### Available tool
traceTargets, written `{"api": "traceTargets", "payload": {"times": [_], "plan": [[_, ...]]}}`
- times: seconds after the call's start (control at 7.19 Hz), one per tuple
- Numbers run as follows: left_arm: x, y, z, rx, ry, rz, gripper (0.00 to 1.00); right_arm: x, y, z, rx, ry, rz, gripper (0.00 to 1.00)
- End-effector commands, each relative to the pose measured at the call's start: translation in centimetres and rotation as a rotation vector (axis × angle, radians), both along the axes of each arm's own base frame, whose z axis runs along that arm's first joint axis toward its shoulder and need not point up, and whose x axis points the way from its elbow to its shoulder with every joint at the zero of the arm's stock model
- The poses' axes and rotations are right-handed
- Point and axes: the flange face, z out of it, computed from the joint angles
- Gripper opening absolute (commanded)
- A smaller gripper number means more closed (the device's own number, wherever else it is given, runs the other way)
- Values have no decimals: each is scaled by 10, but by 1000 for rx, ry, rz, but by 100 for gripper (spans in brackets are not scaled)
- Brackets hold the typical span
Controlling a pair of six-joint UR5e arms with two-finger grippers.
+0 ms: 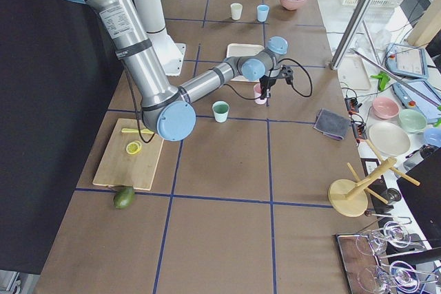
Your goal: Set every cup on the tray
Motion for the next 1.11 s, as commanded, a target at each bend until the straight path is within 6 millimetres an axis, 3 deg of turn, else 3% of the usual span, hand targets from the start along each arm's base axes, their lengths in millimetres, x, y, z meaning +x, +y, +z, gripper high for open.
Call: {"api": "traceTargets", "payload": {"times": [0.0, 0.14, 0.28, 0.42, 0.56, 0.7, 0.97], "plan": [[1, 0, 2, -3, 0, 2, 100, -56, 15, -67, -170, -5, 254, 4], [1, -1, 1, -2, -1, 1, 100, -81, 19, -77, -168, 19, 316, 5], [1, -1, 4, -7, -2, 2, 100, -87, 21, -78, -170, 26, 329, 6], [1, -1, 4, -7, -2, 2, 100, -95, 24, -74, -167, 37, 325, 12], [1, -1, 4, -7, -2, 2, 100, -111, 32, -66, -137, 12, 311, 25], [1, -1, 5, -9, -2, 2, 100, -120, 31, -56, -128, -11, 308, 42], [1, -1, 4, -7, -2, 2, 100, -115, 30, -62, -114, -28, 301, 99]]}}
